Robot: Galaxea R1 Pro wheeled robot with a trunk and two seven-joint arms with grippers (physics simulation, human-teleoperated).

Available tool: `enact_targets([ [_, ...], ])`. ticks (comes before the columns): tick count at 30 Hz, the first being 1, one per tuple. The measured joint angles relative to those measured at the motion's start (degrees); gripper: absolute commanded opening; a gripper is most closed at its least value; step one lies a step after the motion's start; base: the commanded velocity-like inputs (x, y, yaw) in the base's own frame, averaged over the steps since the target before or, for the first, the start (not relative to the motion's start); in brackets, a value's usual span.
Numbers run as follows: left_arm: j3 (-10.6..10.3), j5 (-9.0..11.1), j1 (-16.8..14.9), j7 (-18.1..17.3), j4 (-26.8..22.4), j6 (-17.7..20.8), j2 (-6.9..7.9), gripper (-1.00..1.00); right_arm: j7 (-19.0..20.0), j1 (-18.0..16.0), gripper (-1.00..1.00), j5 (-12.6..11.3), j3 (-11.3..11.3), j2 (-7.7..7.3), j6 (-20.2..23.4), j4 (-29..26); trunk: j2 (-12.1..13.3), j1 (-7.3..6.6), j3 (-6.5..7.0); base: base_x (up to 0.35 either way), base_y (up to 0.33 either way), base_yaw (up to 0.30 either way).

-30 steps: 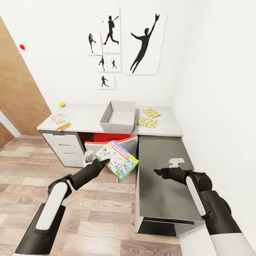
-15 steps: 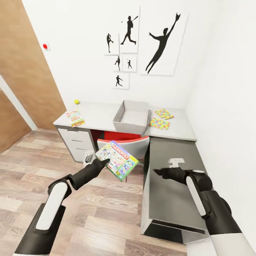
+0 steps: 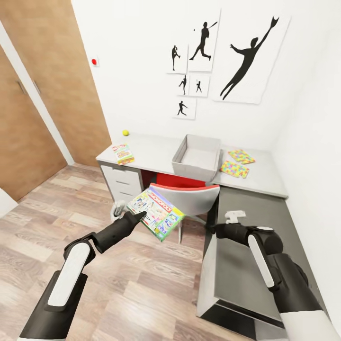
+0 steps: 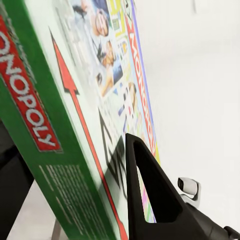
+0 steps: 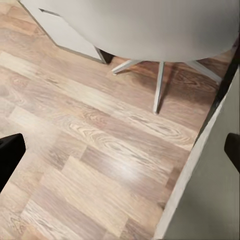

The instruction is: Put all the toys in the child's room - the three board games (two on the bed and one on the table), the two jigsaw puzzles on the table, and the tennis ball on the table - inside the toy box on the table in the child's room.

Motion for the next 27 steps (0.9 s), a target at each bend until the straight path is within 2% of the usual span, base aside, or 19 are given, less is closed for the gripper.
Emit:
enact_targets([
  [27,-0.1,-0.1,0.0,0.0,0.0,0.1,0.0,-1.0,0.0,0.1,1.0,0.0,0.0,0.02,0.0,-0.1,0.0,0.0,0.3,0.0,0.0,0.288],
])
